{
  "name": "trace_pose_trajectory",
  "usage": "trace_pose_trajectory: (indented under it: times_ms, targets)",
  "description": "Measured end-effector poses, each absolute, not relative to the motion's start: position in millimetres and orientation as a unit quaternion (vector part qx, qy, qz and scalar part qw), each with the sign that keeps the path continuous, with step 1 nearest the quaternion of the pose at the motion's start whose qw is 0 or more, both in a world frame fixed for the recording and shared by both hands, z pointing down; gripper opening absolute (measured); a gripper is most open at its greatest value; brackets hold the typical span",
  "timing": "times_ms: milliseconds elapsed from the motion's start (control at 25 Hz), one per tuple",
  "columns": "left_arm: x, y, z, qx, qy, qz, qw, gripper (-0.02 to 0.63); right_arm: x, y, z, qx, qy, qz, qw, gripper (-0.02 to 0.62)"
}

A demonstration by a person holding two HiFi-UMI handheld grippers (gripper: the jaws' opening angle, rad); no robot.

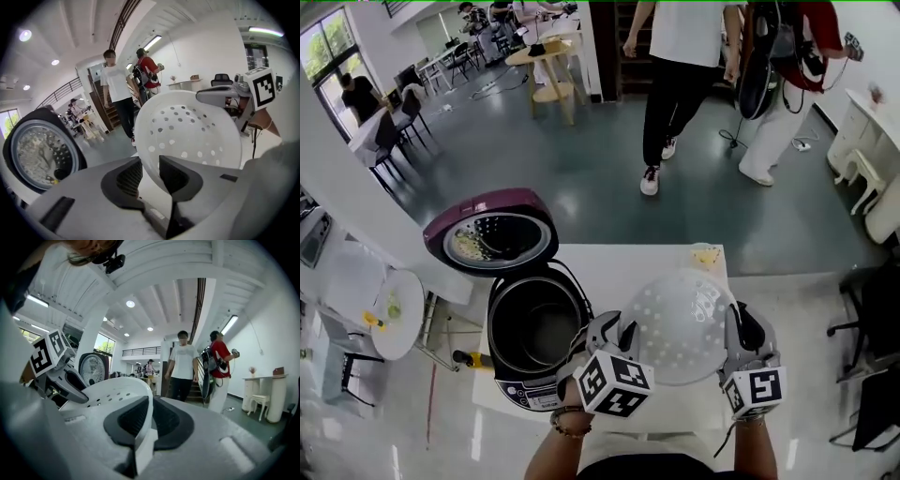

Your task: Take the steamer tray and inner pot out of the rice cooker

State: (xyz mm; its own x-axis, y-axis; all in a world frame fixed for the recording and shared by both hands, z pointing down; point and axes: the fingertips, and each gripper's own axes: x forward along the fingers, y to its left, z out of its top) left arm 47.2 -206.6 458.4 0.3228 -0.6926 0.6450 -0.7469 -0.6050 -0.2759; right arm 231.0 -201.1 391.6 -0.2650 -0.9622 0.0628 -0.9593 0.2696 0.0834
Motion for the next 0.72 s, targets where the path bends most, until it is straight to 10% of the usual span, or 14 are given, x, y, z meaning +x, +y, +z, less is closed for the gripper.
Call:
trace_pose_trajectory:
  times_ms: [720]
  targets:
    - [103.8,-179.9,637.4,0.769,-0.430,0.414,0.230,0.115,281.7,-228.7,597.5,0.505,-0.819,0.214,0.167,0.028]
